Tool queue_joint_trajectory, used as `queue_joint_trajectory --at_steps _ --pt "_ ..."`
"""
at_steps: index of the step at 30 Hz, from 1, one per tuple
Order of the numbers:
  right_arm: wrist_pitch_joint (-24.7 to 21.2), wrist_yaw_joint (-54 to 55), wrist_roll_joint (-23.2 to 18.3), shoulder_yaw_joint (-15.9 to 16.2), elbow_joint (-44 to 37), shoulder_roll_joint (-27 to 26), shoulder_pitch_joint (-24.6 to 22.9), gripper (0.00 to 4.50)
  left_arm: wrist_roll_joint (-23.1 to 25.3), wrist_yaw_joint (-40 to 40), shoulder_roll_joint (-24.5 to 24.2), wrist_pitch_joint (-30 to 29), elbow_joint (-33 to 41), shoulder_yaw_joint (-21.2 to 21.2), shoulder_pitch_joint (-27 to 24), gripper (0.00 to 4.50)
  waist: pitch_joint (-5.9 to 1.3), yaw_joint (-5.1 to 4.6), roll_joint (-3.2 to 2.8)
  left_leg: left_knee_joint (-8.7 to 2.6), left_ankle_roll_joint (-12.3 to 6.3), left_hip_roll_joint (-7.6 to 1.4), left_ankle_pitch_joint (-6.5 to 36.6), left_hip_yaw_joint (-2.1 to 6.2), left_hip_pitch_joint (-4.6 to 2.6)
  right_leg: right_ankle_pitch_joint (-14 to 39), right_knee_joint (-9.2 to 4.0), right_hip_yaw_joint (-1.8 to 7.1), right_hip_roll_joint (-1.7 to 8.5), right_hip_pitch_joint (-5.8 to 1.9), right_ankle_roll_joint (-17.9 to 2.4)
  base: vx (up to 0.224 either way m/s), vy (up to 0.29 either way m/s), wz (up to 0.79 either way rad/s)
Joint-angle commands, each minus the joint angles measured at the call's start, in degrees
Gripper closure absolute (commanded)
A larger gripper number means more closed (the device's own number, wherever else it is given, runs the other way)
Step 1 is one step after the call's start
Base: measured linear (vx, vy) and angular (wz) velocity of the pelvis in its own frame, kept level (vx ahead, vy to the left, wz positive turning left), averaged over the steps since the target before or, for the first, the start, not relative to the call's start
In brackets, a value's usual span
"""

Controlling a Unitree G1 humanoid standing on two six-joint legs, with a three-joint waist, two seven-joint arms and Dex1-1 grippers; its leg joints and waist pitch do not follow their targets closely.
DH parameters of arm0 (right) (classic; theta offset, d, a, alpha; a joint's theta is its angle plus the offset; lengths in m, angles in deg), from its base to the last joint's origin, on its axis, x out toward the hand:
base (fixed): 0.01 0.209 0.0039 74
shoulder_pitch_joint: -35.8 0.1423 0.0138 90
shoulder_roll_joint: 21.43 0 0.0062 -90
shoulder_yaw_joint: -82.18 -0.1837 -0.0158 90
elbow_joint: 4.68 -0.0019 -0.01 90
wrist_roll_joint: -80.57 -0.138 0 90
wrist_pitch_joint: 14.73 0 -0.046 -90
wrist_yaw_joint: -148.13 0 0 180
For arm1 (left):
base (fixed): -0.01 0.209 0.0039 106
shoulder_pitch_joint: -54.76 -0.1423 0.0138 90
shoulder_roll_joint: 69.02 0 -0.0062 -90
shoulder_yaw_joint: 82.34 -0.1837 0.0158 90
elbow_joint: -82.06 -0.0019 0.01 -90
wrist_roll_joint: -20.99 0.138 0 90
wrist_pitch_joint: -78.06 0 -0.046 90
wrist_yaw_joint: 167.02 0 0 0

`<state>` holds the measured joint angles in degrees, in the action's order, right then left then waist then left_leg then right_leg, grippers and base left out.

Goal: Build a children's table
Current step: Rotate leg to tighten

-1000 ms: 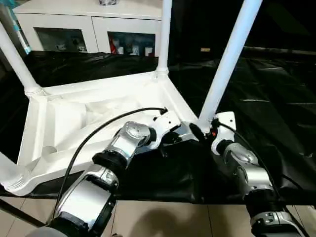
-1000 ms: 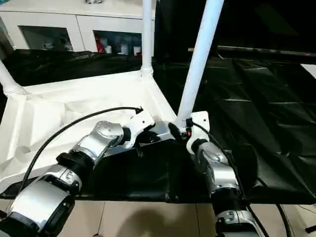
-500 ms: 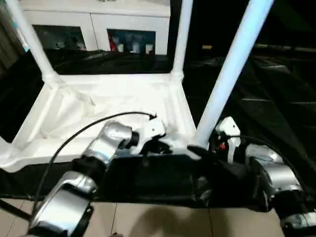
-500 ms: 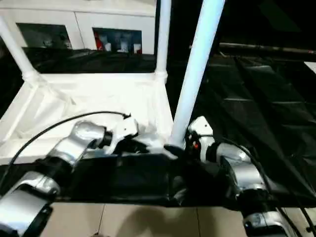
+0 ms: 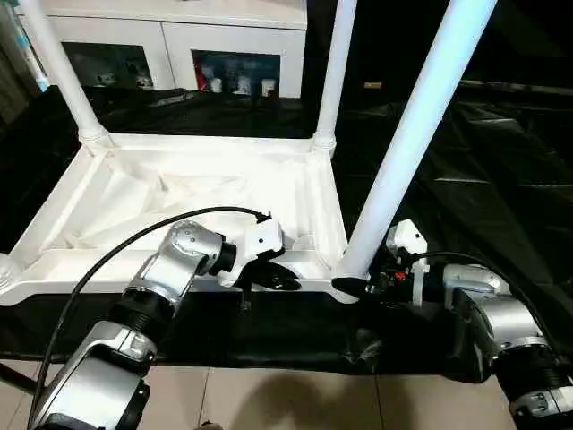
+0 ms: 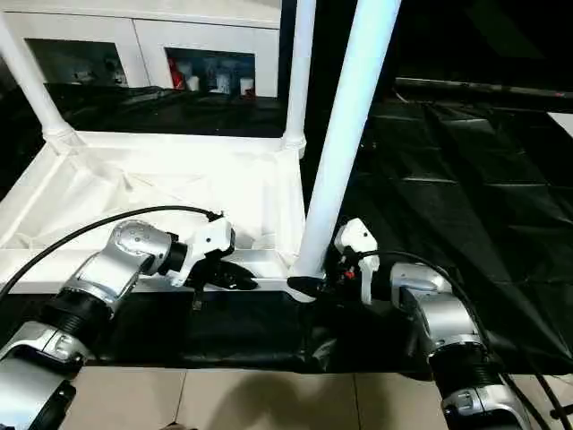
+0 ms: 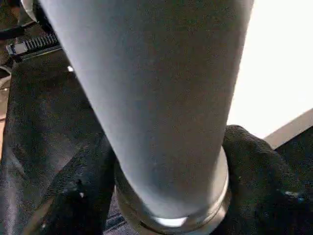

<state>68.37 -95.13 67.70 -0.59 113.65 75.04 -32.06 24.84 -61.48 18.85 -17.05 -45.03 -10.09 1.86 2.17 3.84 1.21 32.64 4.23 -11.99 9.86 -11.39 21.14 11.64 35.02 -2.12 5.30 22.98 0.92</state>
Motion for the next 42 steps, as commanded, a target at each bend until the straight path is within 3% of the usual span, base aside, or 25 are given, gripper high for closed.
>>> queue_joint_trajectory --at_steps 1,4,5,9,11,12,14,16,21,24,25,27,29,31,34,36,42 --pt "-0.3 6.8 1.6 -2.7 3.4 0.2 1.1 1.61 -0.8 -1.0 0.8 -0.7 -1.1 -1.4 -2.0 4.50 -2.96 0.31 0.93 -3.16 -4.27 -1.14 10.5 0.30 -0.34 6.4 -3.97 1.50 2.29 -2.59 -14.4 0.000 0.000 0.00" --pt "0.4 21.8 4.7 -5.1 8.5 -3.3 2.2 1.71 1.9 10.9 4.5 -1.2 -7.4 0.3 0.8 4.50 -2.78 -0.48 0.85 -3.42 -2.21 -0.96 12.7 0.39 -0.57 11.1 -4.55 1.52 2.26 -2.22 -13.4 0.000 0.000 0.00" --pt "0.4 21.8 4.7 -5.1 8.5 -3.3 2.2 1.74 1.9 10.9 4.5 -1.2 -7.4 0.3 0.8 4.50 -2.77 -0.54 0.94 -3.59 -1.26 -0.96 13.7 0.57 -0.71 13.4 -4.75 1.46 2.38 -2.31 -12.7 0.000 0.000 0.00" --pt "-3.0 36.6 4.5 -8.3 8.9 -10.0 1.8 1.77 2.7 24.1 10.6 -5.0 -13.1 2.5 4.3 4.50 -2.76 -0.51 0.79 -3.71 -0.71 -0.87 15.2 0.61 -0.83 15.5 -5.16 1.66 2.34 -2.05 -11.0 0.000 0.000 0.00" --pt "-3.3 38.4 4.6 -8.6 8.9 -10.9 1.8 1.78 2.7 25.3 11.4 -5.3 -13.7 2.6 4.8 4.50 -2.81 -0.39 0.95 -3.68 -0.82 -0.79 15.2 0.60 -0.77 15.8 -5.33 1.62 2.30 -2.12 -10.4 0.000 0.000 0.00" --pt "-3.5 40.4 4.5 -8.5 9.0 -12.3 1.9 1.78 2.8 27.4 12.5 -5.2 -14.9 2.9 5.5 4.50 -2.82 -0.29 0.68 -3.71 -0.81 -0.84 15.2 0.64 -0.79 15.8 -5.32 1.63 2.35 -2.09 -10.3 0.000 0.000 0.00" --pt "-3.8 42.9 4.6 -8.1 8.8 -14.6 2.1 1.78 3.3 29.7 14.2 -4.8 -16.4 3.0 6.6 4.50 -2.72 -0.44 0.72 -3.81 -0.58 -0.71 16.3 0.65 -0.74 17.1 -5.61 1.58 2.24 -1.97 -9.6 0.000 0.000 0.00" --pt "-3.8 42.9 4.8 -6.7 8.1 -16.4 2.6 1.78 4.1 29.8 15.2 -4.5 -17.4 2.2 7.5 4.50 -2.74 -0.36 0.08 -3.93 -0.49 -0.77 17.2 0.74 -0.82 17.2 -5.74 1.63 2.24 -1.82 -9.5 0.000 0.000 0.00" --pt "-3.2 40.5 4.4 -6.6 6.6 -16.1 3.2 1.78 4.8 27.7 14.5 -3.0 -16.9 0.9 7.6 4.50 -2.79 -0.35 0.28 -4.11 -0.36 -0.85 18.6 0.93 -0.70 17.6 -5.80 1.54 2.29 -2.00 -9.1 0.000 0.000 0.00" --pt "-3.8 35.8 2.6 -6.9 5.4 -13.9 3.2 1.08 4.6 25.3 13.1 -1.8 -16.5 0.5 7.2 4.50 -2.89 -0.14 0.42 -4.00 -1.00 -0.88 17.2 0.86 -0.65 14.7 -5.55 1.53 2.25 -2.23 -9.7 0.000 0.000 0.00" --pt "-4.5 32.1 2.4 -6.0 4.3 -12.1 3.0 1.06 4.2 23.1 12.2 -1.0 -16.1 0.5 6.8 4.50 -2.92 -0.23 0.40 -3.91 -1.28 -0.88 16.9 0.76 -0.57 13.9 -5.46 1.59 2.25 -2.19 -10.1 0.000 0.000 0.00" --pt "-5.7 26.2 2.7 -4.0 2.5 -9.0 2.4 0.91 3.6 19.4 10.6 1.1 -15.5 0.2 6.1 4.50 -3.00 0.00 0.69 -3.72 -2.61 -0.81 14.4 0.79 -0.16 11.0 -5.14 1.44 2.26 -2.82 -10.5 0.000 0.000 0.00" --pt "-4.5 20.1 3.4 -1.5 0.4 -5.7 1.1 0.68 2.5 14.2 9.0 2.8 -14.1 0.0 5.0 4.50 -3.03 0.20 0.68 -3.53 -3.29 -0.90 13.4 0.67 -0.25 9.3 -5.04 1.50 2.36 -2.75 -10.9 0.000 0.000 0.00" --pt "-3.1 13.9 3.3 -0.1 -1.6 -1.9 0.2 0.68 0.2 5.7 6.2 3.8 -10.3 -0.5 2.9 4.50 -3.13 0.13 0.92 -3.50 -4.34 -0.89 11.2 0.75 0.22 7.0 -4.59 1.37 2.46 -3.15 -11.6 0.000 0.000 0.00" --pt "-2.5 11.0 3.0 -0.1 -2.2 -0.1 0.1 0.68 -0.7 2.3 4.7 3.7 -8.6 -0.7 2.0 4.50 -3.26 0.05 0.58 -3.22 -4.63 -1.12 10.1 0.58 -0.29 3.8 -4.12 1.49 2.34 -2.76 -13.9 0.000 0.000 0.00" --pt "-2.3 8.4 2.7 -0.2 -2.6 1.3 0.1 0.68 -1.7 -0.6 3.1 3.7 -6.8 -0.6 0.9 4.50 -3.19 0.07 0.59 -3.20 -5.08 -1.19 9.6 0.46 -0.17 1.7 -3.78 1.40 2.16 -2.83 -15.1 0.000 0.000 0.00" --pt "-3.1 4.2 1.0 0.0 -3.6 2.7 0.1 0.68 -3.4 -3.8 1.3 2.5 -3.5 -0.2 -0.9 4.50 -3.02 0.19 0.74 -3.12 -5.14 -1.26 10.8 0.24 -0.35 4.1 -3.90 1.45 2.28 -2.72 -15.4 0.000 0.000 0.00"
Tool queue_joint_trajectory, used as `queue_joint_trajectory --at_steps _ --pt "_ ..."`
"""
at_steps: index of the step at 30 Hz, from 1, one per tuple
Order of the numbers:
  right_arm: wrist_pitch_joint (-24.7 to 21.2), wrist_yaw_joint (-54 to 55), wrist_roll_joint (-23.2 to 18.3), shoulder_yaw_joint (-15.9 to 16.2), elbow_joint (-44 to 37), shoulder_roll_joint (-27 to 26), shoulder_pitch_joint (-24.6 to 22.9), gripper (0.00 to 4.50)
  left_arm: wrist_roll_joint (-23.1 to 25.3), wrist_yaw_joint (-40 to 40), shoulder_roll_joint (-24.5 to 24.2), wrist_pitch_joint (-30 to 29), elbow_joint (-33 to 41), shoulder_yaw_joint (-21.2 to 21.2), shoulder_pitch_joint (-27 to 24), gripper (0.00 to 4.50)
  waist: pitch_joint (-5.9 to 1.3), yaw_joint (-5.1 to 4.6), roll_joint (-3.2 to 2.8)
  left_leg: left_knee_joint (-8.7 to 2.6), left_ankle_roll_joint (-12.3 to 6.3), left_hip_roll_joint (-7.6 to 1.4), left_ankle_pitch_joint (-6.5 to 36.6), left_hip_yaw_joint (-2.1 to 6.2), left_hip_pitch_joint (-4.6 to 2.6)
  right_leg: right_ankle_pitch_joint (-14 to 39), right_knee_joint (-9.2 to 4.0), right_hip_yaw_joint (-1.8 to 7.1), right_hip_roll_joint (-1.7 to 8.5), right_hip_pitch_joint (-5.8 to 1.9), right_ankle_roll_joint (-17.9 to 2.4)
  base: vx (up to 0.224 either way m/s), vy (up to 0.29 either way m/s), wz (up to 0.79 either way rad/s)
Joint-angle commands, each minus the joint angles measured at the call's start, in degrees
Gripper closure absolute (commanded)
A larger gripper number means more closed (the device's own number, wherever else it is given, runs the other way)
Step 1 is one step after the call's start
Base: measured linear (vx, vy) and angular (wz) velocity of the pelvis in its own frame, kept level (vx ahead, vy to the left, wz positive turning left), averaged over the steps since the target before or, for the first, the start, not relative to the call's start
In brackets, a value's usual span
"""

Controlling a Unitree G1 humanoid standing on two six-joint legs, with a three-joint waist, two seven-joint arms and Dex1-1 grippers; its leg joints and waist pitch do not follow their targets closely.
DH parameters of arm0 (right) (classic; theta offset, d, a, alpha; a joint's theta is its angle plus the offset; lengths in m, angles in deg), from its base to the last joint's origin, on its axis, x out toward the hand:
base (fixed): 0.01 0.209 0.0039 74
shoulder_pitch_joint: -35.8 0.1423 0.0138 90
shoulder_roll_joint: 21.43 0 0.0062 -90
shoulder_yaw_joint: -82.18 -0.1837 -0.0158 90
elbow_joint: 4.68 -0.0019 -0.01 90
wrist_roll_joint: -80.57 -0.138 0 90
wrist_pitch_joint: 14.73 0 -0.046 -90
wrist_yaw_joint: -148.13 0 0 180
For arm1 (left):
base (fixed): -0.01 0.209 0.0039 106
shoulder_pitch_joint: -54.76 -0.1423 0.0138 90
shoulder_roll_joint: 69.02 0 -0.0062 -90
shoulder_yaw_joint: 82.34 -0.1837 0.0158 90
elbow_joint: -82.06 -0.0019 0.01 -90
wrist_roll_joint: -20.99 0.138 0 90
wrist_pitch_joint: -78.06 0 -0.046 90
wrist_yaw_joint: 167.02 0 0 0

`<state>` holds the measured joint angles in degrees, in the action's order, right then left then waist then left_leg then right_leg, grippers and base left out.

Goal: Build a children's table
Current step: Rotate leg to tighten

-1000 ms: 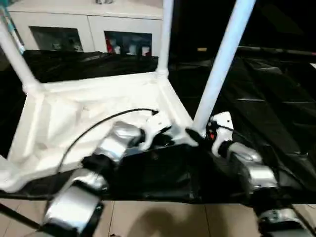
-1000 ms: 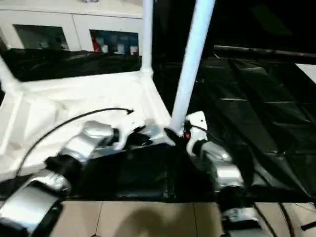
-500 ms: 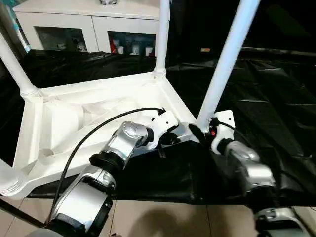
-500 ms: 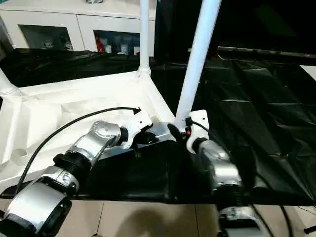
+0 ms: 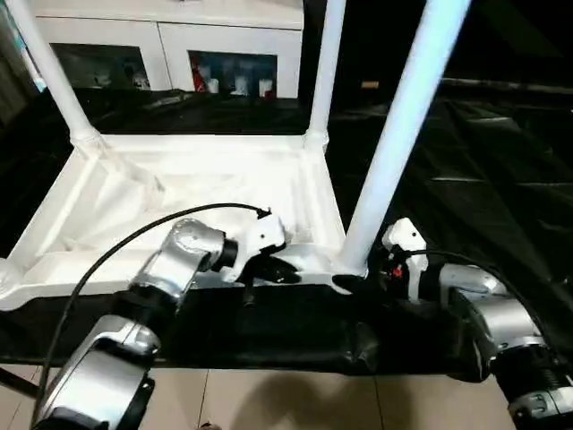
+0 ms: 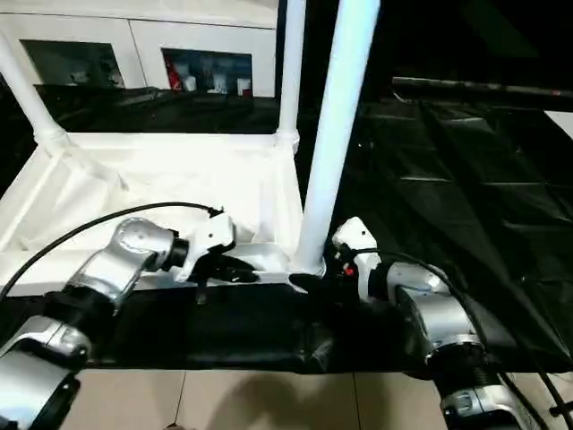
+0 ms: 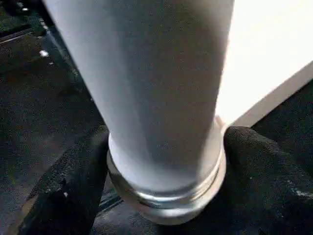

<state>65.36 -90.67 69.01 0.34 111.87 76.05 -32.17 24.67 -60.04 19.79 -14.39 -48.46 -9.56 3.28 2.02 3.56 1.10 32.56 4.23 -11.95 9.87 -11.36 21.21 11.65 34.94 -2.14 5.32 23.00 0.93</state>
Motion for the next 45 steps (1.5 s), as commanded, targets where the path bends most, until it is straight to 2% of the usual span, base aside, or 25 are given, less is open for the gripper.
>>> queue_joint_trajectory --at_steps 1,6,8,12,18,22,24,27,32,33,35,36,37,38,41,43,45 --pt "0.0 -0.9 -0.5 -0.9 -1.8 1.8 0.1 0.68 -3.2 -5.7 0.2 -0.1 0.3 -0.6 -2.6 4.50 -2.88 0.51 0.91 -3.03 -4.97 -1.27 10.7 0.21 -0.33 4.6 -3.82 1.51 2.27 -2.79 -15.1 0.000 0.000 0.00" --pt "0.1 -2.2 -1.4 -1.1 -1.5 0.8 0.2 0.84 -3.4 -5.9 -0.1 -0.6 1.1 -0.4 -3.0 4.50 -2.79 0.50 1.03 -3.14 -4.37 -1.28 10.8 0.29 -0.40 6.8 -3.93 1.54 2.33 -2.63 -14.3 0.000 0.000 0.00" --pt "0.0 -2.7 -1.9 -1.3 -1.4 0.5 0.2 1.09 -3.4 -5.8 -0.3 -0.9 1.5 -0.4 -3.2 4.50 -2.84 0.37 1.03 -3.12 -4.39 -1.24 10.3 0.32 -0.32 5.9 -3.79 1.54 2.29 -2.69 -14.4 0.000 0.000 0.00" --pt "-0.5 -3.5 -2.8 -1.4 -1.2 0.0 -0.1 1.31 -3.5 -5.6 -0.3 -1.2 2.1 -0.4 -3.4 4.50 -2.91 0.28 1.08 -2.98 -4.77 -1.16 9.8 0.27 -0.38 4.9 -3.74 1.54 2.24 -2.71 -14.6 0.000 0.000 0.00" --pt "-0.6 -1.8 -3.1 -2.3 -0.4 -1.4 -1.1 1.38 -3.0 -3.8 0.5 -1.4 1.7 -0.2 -3.2 4.50 -2.95 0.30 0.98 -2.89 -5.12 -1.14 9.3 0.24 -0.39 3.8 -3.63 1.52 2.20 -2.74 -15.1 0.000 0.000 0.00" --pt "0.1 2.9 -2.8 -3.7 1.2 -3.5 -1.3 1.44 -2.1 -0.3 1.7 -1.6 0.3 0.1 -2.6 4.50 -2.91 0.18 1.01 -2.99 -4.53 -1.11 10.5 0.32 -0.41 6.1 -3.82 1.53 2.27 -2.74 -14.6 0.000 0.000 0.00" --pt "0.5 10.0 -3.0 -5.4 2.7 -7.4 -1.6 1.47 -1.0 4.8 4.5 -1.5 -1.9 0.6 -1.6 4.50 -2.83 -0.09 0.91 -3.13 -3.57 -1.08 11.7 0.37 -0.53 8.5 -4.13 1.60 2.36 -2.52 -14.0 0.000 0.000 0.00" --pt "0.7 13.7 -3.0 -6.0 2.7 -10.2 -2.0 1.50 -0.2 8.3 6.6 -1.8 -3.1 0.5 -0.9 4.50 -2.76 0.00 0.95 -3.33 -2.52 -1.13 12.5 0.44 -0.73 10.3 -4.41 1.63 2.40 -2.43 -13.3 0.000 0.000 0.00" --pt "1.6 20.5 -0.4 -4.0 1.6 -16.5 -3.3 1.51 2.5 16.5 11.4 -2.8 -5.7 -0.7 0.6 4.50 -2.61 0.14 0.89 -3.52 -2.18 -1.07 13.2 0.46 -0.75 12.0 -4.73 1.69 2.39 -2.24 -11.9 0.000 0.000 0.00" --pt "1.7 22.3 0.1 -3.9 1.4 -18.4 -3.4 1.51 3.4 19.1 12.8 -3.0 -6.9 -0.7 1.2 4.50 -2.58 0.20 -0.03 -3.63 -1.50 -1.06 13.9 0.59 -0.90 12.9 -4.82 1.73 2.47 -2.14 -11.6 0.000 0.000 0.00" --pt "2.2 24.2 0.9 -3.6 1.5 -19.5 -3.3 1.52 3.9 22.2 13.8 -3.0 -8.1 -0.3 1.9 4.50 -2.49 0.05 0.52 -3.75 -1.14 -1.01 15.7 0.53 -1.03 14.8 -5.24 1.70 2.27 -2.04 -10.9 0.000 0.000 0.00" --pt "2.6 25.5 1.6 -3.4 1.6 -20.1 -3.3 1.52 4.4 24.2 14.5 -2.9 -9.0 0.1 2.4 4.50 -2.48 0.26 0.55 -3.70 -1.24 -1.02 16.9 0.50 -1.32 16.5 -5.47 1.75 2.38 -1.87 -10.6 0.000 0.000 0.00" --pt "2.6 25.5 1.6 -3.4 1.6 -20.1 -3.3 1.52 4.4 24.2 14.5 -2.9 -9.0 0.1 2.4 4.50 -2.48 0.26 0.55 -3.70 -1.24 -1.02 16.9 0.50 -1.32 16.5 -5.47 1.75 2.38 -1.87 -10.6 0.000 0.000 0.00" --pt "3.3 29.4 2.2 -4.0 1.9 -22.0 -2.9 1.52 4.9 28.6 16.2 -3.8 -10.5 0.8 3.5 4.50 -2.32 0.20 0.45 -3.85 -1.22 -0.95 18.3 0.56 -1.25 19.6 -5.83 1.77 2.42 -1.74 -9.7 0.000 0.000 0.00" --pt "3.5 30.8 2.2 -4.5 2.0 -22.7 -2.8 1.56 5.1 29.5 16.6 -4.1 -10.9 1.0 3.8 4.50 -2.17 0.21 0.40 -4.22 -0.24 -0.95 21.4 0.97 -1.53 25.9 -6.52 1.61 2.63 -1.58 -7.6 0.000 0.000 0.00" --pt "4.1 30.8 2.3 -4.6 1.1 -23.1 -2.9 1.56 5.1 29.2 17.2 -3.3 -11.2 1.1 4.2 4.50 -2.32 0.18 0.40 -4.43 -0.24 -1.00 21.0 1.14 -1.35 25.8 -6.58 1.58 2.67 -1.76 -6.9 0.000 0.000 0.00" --pt "4.5 27.6 0.9 -5.4 -0.2 -22.0 -2.9 1.02 5.1 26.9 16.6 -2.2 -10.9 1.3 4.2 4.50 -2.55 0.18 0.31 -4.54 -0.81 -1.10 18.9 1.08 -1.08 20.8 -6.30 1.58 2.55 -2.08 -7.7 0.000 0.000 0.00"
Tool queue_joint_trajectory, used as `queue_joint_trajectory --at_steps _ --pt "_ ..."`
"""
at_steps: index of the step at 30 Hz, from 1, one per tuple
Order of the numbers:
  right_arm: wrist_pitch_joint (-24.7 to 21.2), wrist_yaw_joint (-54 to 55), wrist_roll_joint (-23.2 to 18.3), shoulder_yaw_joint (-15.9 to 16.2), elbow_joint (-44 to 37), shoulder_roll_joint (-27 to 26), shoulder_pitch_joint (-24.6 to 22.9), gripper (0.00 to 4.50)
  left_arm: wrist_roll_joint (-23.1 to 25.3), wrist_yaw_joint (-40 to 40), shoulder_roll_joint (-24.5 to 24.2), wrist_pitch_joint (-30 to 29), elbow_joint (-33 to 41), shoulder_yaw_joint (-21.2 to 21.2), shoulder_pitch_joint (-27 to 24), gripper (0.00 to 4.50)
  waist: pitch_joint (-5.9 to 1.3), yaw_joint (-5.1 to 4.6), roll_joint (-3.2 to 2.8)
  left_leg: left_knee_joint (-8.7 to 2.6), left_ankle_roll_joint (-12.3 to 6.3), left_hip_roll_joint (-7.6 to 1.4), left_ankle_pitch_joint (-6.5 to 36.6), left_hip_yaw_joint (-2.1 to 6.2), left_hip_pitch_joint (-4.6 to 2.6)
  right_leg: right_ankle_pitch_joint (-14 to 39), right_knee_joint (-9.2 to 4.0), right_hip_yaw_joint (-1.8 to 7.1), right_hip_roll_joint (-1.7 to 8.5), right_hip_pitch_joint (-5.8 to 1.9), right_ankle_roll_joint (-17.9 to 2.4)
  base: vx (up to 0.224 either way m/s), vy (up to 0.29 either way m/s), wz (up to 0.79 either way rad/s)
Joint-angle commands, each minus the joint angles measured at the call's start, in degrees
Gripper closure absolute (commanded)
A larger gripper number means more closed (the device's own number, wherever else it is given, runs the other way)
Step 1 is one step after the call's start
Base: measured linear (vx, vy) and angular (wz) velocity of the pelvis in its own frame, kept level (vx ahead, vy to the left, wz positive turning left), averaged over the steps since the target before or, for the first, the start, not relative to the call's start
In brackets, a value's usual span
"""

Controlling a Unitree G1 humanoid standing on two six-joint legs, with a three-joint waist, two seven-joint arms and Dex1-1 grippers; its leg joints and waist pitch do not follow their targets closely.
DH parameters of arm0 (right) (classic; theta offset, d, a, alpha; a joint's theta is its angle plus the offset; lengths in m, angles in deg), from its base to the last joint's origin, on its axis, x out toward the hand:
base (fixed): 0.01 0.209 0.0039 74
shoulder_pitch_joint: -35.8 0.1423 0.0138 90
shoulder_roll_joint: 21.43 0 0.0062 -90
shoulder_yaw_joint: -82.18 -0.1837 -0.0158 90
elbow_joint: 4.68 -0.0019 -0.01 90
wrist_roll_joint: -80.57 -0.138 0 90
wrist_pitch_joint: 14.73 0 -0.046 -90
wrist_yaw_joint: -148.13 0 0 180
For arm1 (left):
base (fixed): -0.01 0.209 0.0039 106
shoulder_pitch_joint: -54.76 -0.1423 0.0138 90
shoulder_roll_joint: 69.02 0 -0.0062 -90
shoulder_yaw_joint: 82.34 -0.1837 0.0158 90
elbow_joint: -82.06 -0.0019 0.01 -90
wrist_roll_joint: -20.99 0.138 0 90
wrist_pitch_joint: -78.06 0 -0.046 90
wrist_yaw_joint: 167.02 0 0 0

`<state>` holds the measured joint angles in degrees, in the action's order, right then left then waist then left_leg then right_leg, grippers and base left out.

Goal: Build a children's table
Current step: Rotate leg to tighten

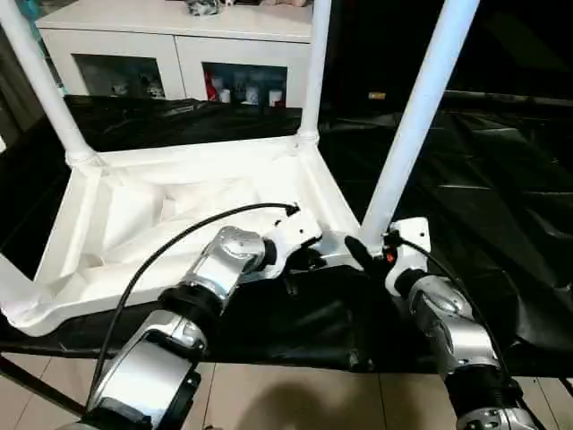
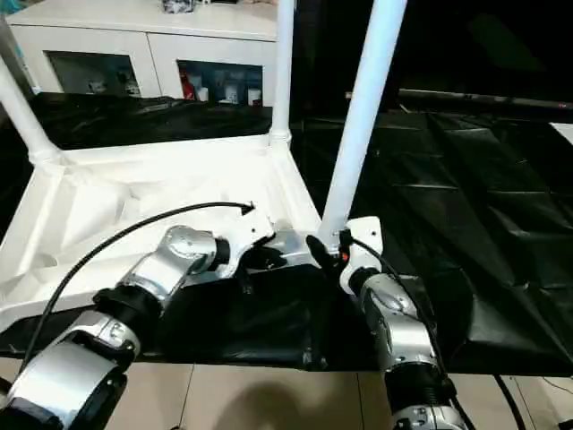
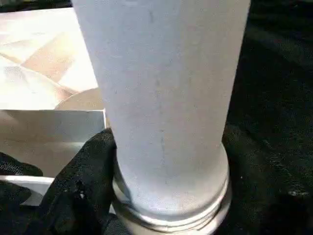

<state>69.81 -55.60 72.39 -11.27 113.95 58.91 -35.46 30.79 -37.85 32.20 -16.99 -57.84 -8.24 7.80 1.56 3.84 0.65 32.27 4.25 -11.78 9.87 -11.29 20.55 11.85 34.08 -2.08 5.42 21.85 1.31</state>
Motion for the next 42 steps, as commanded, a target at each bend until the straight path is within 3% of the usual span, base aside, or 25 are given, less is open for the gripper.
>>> queue_joint_trajectory --at_steps 1,3,5,7,11,15,23,24,28,29,35,42 --pt "0.0 -8.3 -2.9 6.0 -2.6 -4.4 0.4 0.88 -1.1 4.2 4.0 0.4 -1.5 0.1 -0.4 4.50 -2.08 -0.07 0.77 -4.25 -0.96 -1.29 18.6 0.98 -0.35 19.4 -5.33 1.54 2.42 -0.96 -8.4 0.000 0.000 0.00" --pt "-0.3 -9.4 -3.4 5.9 -3.1 -3.8 0.4 0.86 -1.1 3.7 3.8 0.6 -1.5 0.0 -0.4 4.50 -2.10 -0.09 0.86 -4.16 -1.55 -1.26 18.0 0.90 -0.28 17.2 -5.09 1.54 2.39 -1.08 -9.2 0.000 0.000 0.00" --pt "-2.0 -15.9 -3.3 7.3 -5.3 1.1 0.6 0.54 -1.7 0.5 2.3 2.4 -1.3 -0.1 -0.9 4.50 -2.20 -0.18 1.01 -4.07 -2.37 -1.22 16.5 0.88 0.00 15.6 -4.92 1.44 2.38 -1.51 -9.5 0.000 0.000 0.00" --pt "-2.3 -17.9 -3.1 8.0 -5.9 2.7 0.5 0.41 -1.9 -0.4 1.9 2.8 -1.3 -0.1 -0.9 4.50 -2.42 0.06 1.03 -3.60 -3.41 -1.28 14.6 0.64 -0.10 12.5 -4.69 1.55 2.42 -1.47 -10.4 0.000 0.000 0.00" --pt "-3.1 -26.6 -3.8 8.4 -7.6 9.7 0.7 0.41 -3.1 -7.2 -0.8 3.9 0.0 -0.2 -1.9 4.50 -2.76 0.35 1.22 -2.86 -6.10 -1.16 8.9 0.40 0.32 4.4 -3.66 1.37 2.40 -2.01 -12.9 0.000 0.000 0.00" --pt "-5.1 -34.1 -5.3 8.3 -9.1 14.9 0.6 0.41 -4.7 -15.6 -3.8 4.6 3.0 -0.9 -3.5 4.50 -2.83 0.60 1.13 -2.60 -8.29 -1.27 6.7 0.35 0.49 -0.1 -3.00 1.25 2.28 -2.17 -14.6 0.000 0.000 0.00" --pt "-7.1 -41.0 -6.2 9.7 -9.9 18.9 0.8 0.41 -6.0 -23.1 -7.5 4.4 6.4 -1.7 -5.3 4.50 -2.49 1.43 1.19 -2.92 -6.20 -1.74 9.9 0.14 0.01 5.5 -3.30 1.25 2.33 -1.71 -14.9 0.000 0.000 0.00" --pt "-7.2 -41.5 -6.1 10.0 -9.8 19.0 0.9 0.66 -5.9 -23.3 -7.7 4.4 6.6 -1.7 -5.4 4.50 -2.51 1.42 1.15 -2.96 -5.60 -1.74 10.1 0.19 -0.03 6.0 -3.31 1.33 2.45 -1.68 -14.5 0.000 0.000 0.00" --pt "-7.5 -42.3 -5.5 10.9 -9.6 19.0 0.8 0.77 -5.4 -22.6 -8.2 4.4 6.9 -1.6 -5.8 4.50 -2.53 1.43 1.40 -2.92 -5.45 -1.60 9.3 0.21 0.06 6.0 -3.28 1.36 2.49 -1.75 -14.0 0.000 0.000 0.00" --pt "-7.3 -42.4 -5.3 11.2 -9.4 19.0 0.8 1.03 -5.4 -22.4 -8.2 4.3 6.9 -1.6 -5.8 4.50 -2.56 1.44 1.37 -2.90 -5.49 -1.59 9.1 0.20 0.01 5.8 -3.28 1.37 2.49 -1.74 -14.0 0.000 0.000 0.00" --pt "-6.5 -41.8 -3.8 11.9 -8.0 19.3 1.3 1.47 -5.2 -22.0 -8.2 4.3 7.0 -1.5 -5.9 4.50 -2.53 1.41 1.39 -2.83 -5.57 -1.53 8.9 0.19 0.03 5.9 -3.25 1.36 2.43 -1.68 -13.9 0.000 0.000 0.00" --pt "-6.1 -39.2 -3.6 11.1 -6.8 18.5 0.8 2.00 -4.5 -19.8 -7.9 4.1 6.7 -1.3 -6.0 4.50 -2.57 1.34 1.45 -2.79 -5.44 -1.50 8.9 0.21 -0.02 5.8 -3.24 1.38 2.40 -1.68 -13.9 0.000 0.000 0.00"
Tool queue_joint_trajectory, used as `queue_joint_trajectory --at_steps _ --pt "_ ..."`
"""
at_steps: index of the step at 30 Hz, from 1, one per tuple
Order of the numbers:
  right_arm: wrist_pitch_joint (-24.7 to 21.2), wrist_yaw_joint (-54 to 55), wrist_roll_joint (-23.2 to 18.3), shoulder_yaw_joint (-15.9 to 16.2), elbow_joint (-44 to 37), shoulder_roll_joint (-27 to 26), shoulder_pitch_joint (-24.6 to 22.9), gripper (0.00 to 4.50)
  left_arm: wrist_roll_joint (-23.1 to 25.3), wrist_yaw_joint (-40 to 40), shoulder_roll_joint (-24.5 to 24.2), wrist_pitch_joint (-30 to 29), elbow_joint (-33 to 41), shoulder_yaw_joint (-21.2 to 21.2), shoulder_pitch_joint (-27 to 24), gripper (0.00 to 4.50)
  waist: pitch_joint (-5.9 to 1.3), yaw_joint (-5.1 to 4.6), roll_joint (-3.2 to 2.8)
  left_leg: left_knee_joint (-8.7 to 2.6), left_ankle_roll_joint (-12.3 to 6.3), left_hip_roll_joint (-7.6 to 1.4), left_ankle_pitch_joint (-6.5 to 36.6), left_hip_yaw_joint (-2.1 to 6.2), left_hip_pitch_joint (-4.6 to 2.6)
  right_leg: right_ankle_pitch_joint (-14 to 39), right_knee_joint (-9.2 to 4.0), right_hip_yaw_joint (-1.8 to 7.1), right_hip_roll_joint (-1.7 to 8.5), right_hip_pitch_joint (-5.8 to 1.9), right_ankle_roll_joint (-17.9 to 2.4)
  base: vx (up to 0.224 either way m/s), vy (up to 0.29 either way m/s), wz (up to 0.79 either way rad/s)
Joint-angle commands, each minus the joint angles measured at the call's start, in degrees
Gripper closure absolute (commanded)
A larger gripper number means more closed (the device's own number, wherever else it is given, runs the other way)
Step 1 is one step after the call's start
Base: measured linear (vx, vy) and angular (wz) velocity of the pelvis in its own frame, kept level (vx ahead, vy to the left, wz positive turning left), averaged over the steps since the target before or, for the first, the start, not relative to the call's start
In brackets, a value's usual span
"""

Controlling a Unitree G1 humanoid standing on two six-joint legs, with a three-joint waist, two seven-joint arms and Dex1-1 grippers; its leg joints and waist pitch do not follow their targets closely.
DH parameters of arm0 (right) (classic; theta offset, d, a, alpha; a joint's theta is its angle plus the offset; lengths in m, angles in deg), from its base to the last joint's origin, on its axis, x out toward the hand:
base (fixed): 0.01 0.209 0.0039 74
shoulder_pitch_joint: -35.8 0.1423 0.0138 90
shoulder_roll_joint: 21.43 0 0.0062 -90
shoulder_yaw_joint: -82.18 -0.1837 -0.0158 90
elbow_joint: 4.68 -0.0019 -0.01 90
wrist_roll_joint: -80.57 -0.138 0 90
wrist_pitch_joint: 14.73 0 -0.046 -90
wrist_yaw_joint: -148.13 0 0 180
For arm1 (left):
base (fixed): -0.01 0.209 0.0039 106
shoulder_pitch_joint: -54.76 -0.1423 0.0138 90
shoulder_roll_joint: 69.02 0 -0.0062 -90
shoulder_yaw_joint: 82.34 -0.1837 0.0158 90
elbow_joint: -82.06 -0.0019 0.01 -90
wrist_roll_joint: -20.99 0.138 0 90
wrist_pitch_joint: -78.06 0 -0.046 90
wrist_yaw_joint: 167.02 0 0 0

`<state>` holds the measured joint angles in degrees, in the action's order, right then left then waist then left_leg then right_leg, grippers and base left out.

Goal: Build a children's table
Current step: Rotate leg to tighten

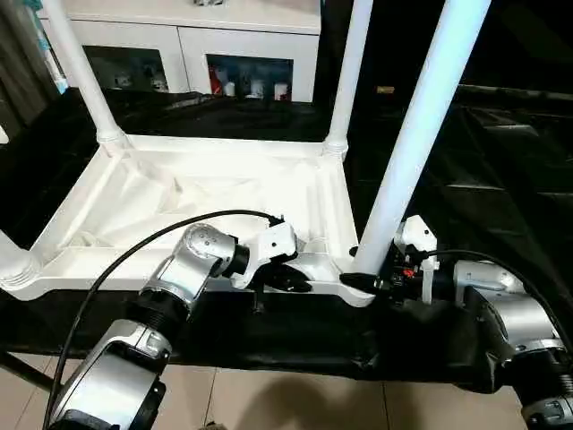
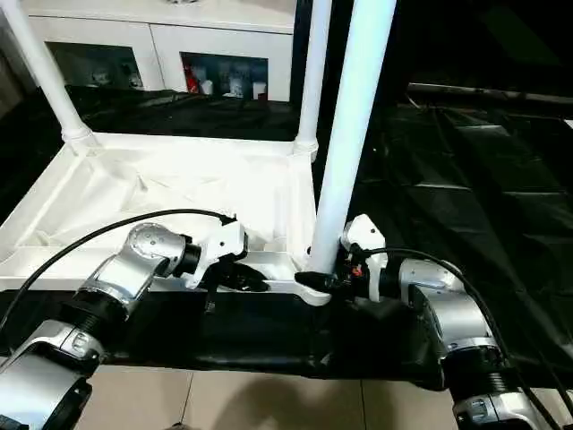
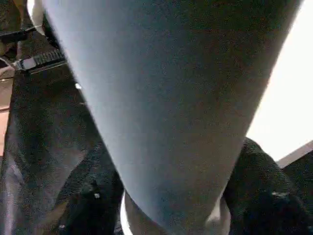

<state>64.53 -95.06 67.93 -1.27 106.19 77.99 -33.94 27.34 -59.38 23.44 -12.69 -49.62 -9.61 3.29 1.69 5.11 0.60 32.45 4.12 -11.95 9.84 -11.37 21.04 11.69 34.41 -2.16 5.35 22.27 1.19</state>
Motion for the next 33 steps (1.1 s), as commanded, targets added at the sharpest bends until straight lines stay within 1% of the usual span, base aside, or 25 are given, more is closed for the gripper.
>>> queue_joint_trajectory --at_steps 1,2,3,4,5,6,7,8,9,10,11,12,13,14,15,16,17,18,20,22,23,25,27,30,33 --pt "-0.8 0.2 0.9 1.1 1.0 -0.6 -0.7 2.00 -1.1 1.7 0.8 -0.2 -1.5 0.1 -1.5 4.50 -2.65 0.06 1.50 -3.00 -5.28 -1.32 9.2 0.29 -0.51 6.4 -3.62 1.46 2.45 -2.08 -13.7 0.000 0.000 0.00" --pt "-0.9 2.9 0.1 -0.6 1.9 -2.0 -0.5 2.22 -1.0 3.0 1.2 -0.5 -2.0 0.4 -1.3 4.50 -2.56 -0.02 1.39 -3.07 -5.03 -1.30 9.9 0.25 -0.53 7.6 -3.79 1.52 2.48 -1.94 -13.6 0.000 0.000 0.00" --pt "-1.2 7.6 -0.4 -2.9 3.7 -4.1 0.1 2.22 -0.9 5.1 1.9 -1.1 -2.7 1.0 -0.8 4.50 -2.55 -0.01 1.37 -3.13 -4.72 -1.32 10.5 0.30 -0.60 8.5 -3.88 1.49 2.50 -1.89 -13.5 0.000 0.000 0.00" --pt "-0.7 12.7 -0.3 -4.8 5.8 -6.0 0.7 2.32 -0.4 7.7 2.6 -1.7 -3.8 1.3 -0.1 4.50 -2.47 -0.33 1.33 -3.32 -3.71 -1.24 11.6 0.36 -0.55 10.7 -4.04 1.56 2.60 -1.67 -13.0 0.000 0.000 0.00" --pt "-0.6 17.3 -0.1 -6.3 7.6 -7.7 1.1 2.34 0.3 10.8 3.4 -2.1 -4.9 1.6 0.5 4.50 -2.42 -0.52 1.28 -3.62 -2.36 -1.20 12.8 0.61 -0.57 13.5 -4.32 1.41 2.63 -1.82 -12.1 0.000 0.000 0.00" --pt "-1.0 24.2 0.2 -8.1 9.6 -10.3 1.2 2.34 1.2 15.9 5.2 -3.3 -6.9 2.1 1.8 4.50 -2.39 -0.73 1.24 -3.69 -1.78 -1.21 13.5 0.65 -0.58 14.5 -4.42 1.43 2.60 -1.76 -11.8 0.000 0.000 0.00" --pt "-1.0 24.2 0.2 -8.1 9.6 -10.3 1.2 2.36 1.2 15.9 5.2 -3.3 -6.9 2.1 1.8 4.50 -2.31 -1.01 1.14 -3.77 -1.13 -1.19 14.4 0.57 -0.65 15.3 -4.51 1.53 2.47 -1.43 -11.5 0.000 0.000 0.00" --pt "-1.1 26.5 0.6 -8.4 9.9 -11.3 1.1 2.40 1.3 16.9 5.6 -3.6 -7.2 2.2 2.0 4.50 -2.32 -1.43 1.40 -3.95 0.07 -1.16 16.0 0.81 -0.79 17.2 -4.76 1.44 2.51 -1.61 -10.9 0.000 0.000 0.00" --pt "-1.1 29.0 1.1 -8.6 10.1 -12.2 0.9 2.40 1.5 19.9 6.7 -4.3 -8.2 2.7 2.6 4.50 -2.33 -1.47 1.20 -3.99 0.11 -1.17 16.2 0.84 -0.80 17.2 -4.83 1.44 2.56 -1.64 -10.7 0.000 0.000 0.00" --pt "-1.2 32.4 1.8 -8.8 10.2 -13.6 0.7 2.41 1.6 22.8 8.1 -5.1 -9.3 3.1 3.3 4.50 -2.19 -1.68 1.34 -3.97 -0.08 -1.12 17.4 0.79 -0.90 17.8 -5.13 1.48 2.45 -1.41 -10.3 0.000 0.000 0.00" --pt "-1.2 32.4 1.8 -8.8 10.2 -13.6 0.7 2.42 1.6 22.8 8.1 -5.1 -9.3 3.1 3.3 4.50 -2.15 -1.78 1.37 -3.99 -0.08 -1.09 17.7 0.78 -0.89 18.2 -5.18 1.52 2.44 -1.35 -10.2 0.000 0.000 0.00" --pt "-1.4 36.3 2.7 -8.8 10.4 -15.4 0.6 2.46 1.6 27.1 9.9 -6.2 -10.8 3.9 4.3 4.50 -2.18 -1.76 1.48 -3.98 -0.30 -1.01 17.8 0.82 -0.82 19.2 -5.35 1.58 2.52 -1.40 -9.6 0.000 0.000 0.00" --pt "-1.6 39.2 3.6 -8.4 10.1 -17.7 0.5 2.47 1.6 29.9 11.7 -6.6 -11.7 4.2 5.1 4.50 -2.17 -1.73 0.96 -4.01 -0.08 -1.02 17.8 0.84 -0.93 19.2 -5.35 1.62 2.48 -1.28 -9.5 0.000 0.000 0.00" --pt "-1.7 40.1 3.9 -8.2 9.8 -18.5 0.5 2.47 1.6 30.7 12.3 -6.7 -12.0 4.3 5.4 4.50 -2.03 -1.90 1.28 -4.08 0.29 -0.98 18.8 0.83 -1.06 20.2 -5.61 1.59 2.40 -1.06 -9.2 0.000 0.000 0.00" --pt "-1.8 40.1 4.1 -7.6 9.2 -19.8 0.5 2.47 1.6 31.2 13.0 -6.3 -12.3 4.1 5.7 4.50 -2.11 -1.86 1.42 -4.11 0.23 -0.92 18.8 0.92 -0.99 20.7 -5.61 1.54 2.46 -1.30 -8.9 0.000 0.000 0.00" --pt "-1.2 40.3 4.4 -6.8 8.9 -21.2 0.9 2.47 1.8 31.4 13.8 -5.6 -13.2 3.9 6.3 4.50 -2.18 -1.74 1.05 -4.15 -0.01 -0.94 18.7 0.96 -1.05 20.8 -5.70 1.58 2.52 -1.28 -8.6 0.000 0.000 0.00" --pt "-1.1 40.1 4.5 -6.7 8.8 -21.3 1.0 2.47 1.8 31.4 13.8 -5.6 -13.2 3.9 6.3 4.50 -2.24 -1.83 1.20 -4.19 -0.27 -0.94 18.4 0.96 -0.96 19.8 -5.69 1.56 2.45 -1.40 -8.6 0.000 0.000 0.00" --pt "0.3 37.6 4.3 -5.7 8.0 -21.2 1.3 2.47 2.0 30.7 13.8 -5.2 -13.3 3.7 6.4 4.50 -2.22 -1.78 1.12 -4.21 -0.58 -0.93 18.2 0.92 -0.90 18.9 -5.72 1.58 2.39 -1.44 -8.6 0.000 0.000 0.00" --pt "1.0 36.2 4.2 -5.3 7.6 -20.8 1.4 2.47 2.1 29.9 13.6 -5.0 -13.1 3.4 6.3 4.50 -2.28 -1.72 1.07 -4.19 -0.92 -0.98 18.1 0.91 -0.87 18.2 -5.65 1.58 2.45 -1.48 -8.8 0.000 0.000 0.00" --pt "1.3 31.7 2.9 -4.7 6.5 -18.8 1.4 1.94 2.1 28.1 12.7 -4.6 -12.9 2.9 6.0 4.50 -2.30 -1.72 1.14 -4.17 -1.30 -0.99 17.9 0.89 -0.79 17.8 -5.56 1.55 2.42 -1.58 -9.0 0.000 0.000 0.00" --pt "1.1 29.5 2.4 -4.4 6.1 -17.7 1.4 1.81 2.0 27.5 12.3 -4.5 -12.9 2.8 5.9 4.50 -2.36 -1.66 1.22 -4.11 -1.69 -1.01 17.5 0.86 -0.76 17.0 -5.51 1.52 2.40 -1.72 -9.2 0.000 0.000 0.00" --pt "1.0 27.0 2.2 -3.9 5.7 -16.3 1.4 1.75 1.8 26.5 11.8 -4.1 -12.7 2.8 5.7 4.50 -2.39 -1.54 1.17 -3.97 -2.59 -1.04 16.1 0.81 -0.58 14.8 -5.29 1.55 2.47 -1.84 -9.8 0.000 0.000 0.00" --pt "1.0 21.3 2.9 -2.8 4.6 -12.4 1.2 1.38 1.0 21.9 10.5 -2.5 -12.0 2.5 5.0 4.50 -2.52 -1.37 1.47 -3.66 -3.57 -1.03 13.9 0.65 -0.56 12.1 -5.03 1.49 2.45 -2.04 -10.8 0.000 0.000 0.00" --pt "0.8 16.7 2.0 -3.3 3.6 -9.4 1.1 1.38 0.1 16.7 9.0 -0.2 -10.7 2.0 3.9 4.50 -2.59 -1.23 1.52 -3.44 -4.93 -0.98 11.9 0.56 -0.28 9.2 -4.66 1.46 2.48 -2.31 -11.6 0.000 0.000 0.00" --pt "0.2 9.5 -0.1 -3.6 1.8 -5.4 0.4 1.38 -1.7 8.3 6.4 1.2 -7.8 1.2 2.1 4.50 -2.64 -1.20 1.53 -3.36 -6.18 -1.09 10.4 0.56 -0.24 7.8 -4.38 1.41 2.53 -2.45 -12.7 0.000 0.000 0.00"
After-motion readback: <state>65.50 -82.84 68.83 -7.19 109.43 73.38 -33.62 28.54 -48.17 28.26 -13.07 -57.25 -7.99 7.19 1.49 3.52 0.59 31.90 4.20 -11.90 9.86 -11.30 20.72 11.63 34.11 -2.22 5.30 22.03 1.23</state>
